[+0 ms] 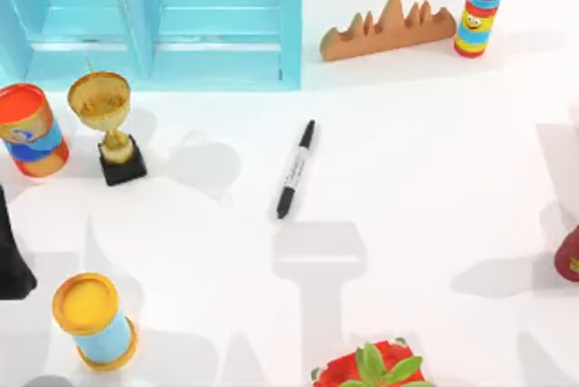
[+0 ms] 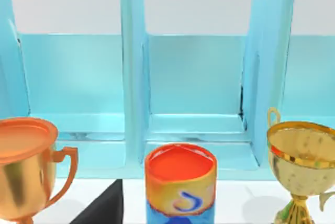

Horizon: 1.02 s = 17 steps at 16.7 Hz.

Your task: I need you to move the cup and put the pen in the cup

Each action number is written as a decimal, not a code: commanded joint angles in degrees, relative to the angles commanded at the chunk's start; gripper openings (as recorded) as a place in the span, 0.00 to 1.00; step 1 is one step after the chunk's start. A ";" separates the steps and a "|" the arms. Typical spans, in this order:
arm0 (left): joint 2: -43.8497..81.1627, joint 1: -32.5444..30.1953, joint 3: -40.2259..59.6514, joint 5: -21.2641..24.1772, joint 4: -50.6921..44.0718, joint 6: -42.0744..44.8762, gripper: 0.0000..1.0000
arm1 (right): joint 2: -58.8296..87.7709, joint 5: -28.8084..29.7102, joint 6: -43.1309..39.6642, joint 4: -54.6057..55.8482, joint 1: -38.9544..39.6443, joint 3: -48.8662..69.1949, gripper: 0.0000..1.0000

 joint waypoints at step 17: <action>0.00 0.00 0.00 0.00 0.00 0.00 1.00 | 63.26 -0.10 -15.97 -44.32 -16.21 54.21 1.00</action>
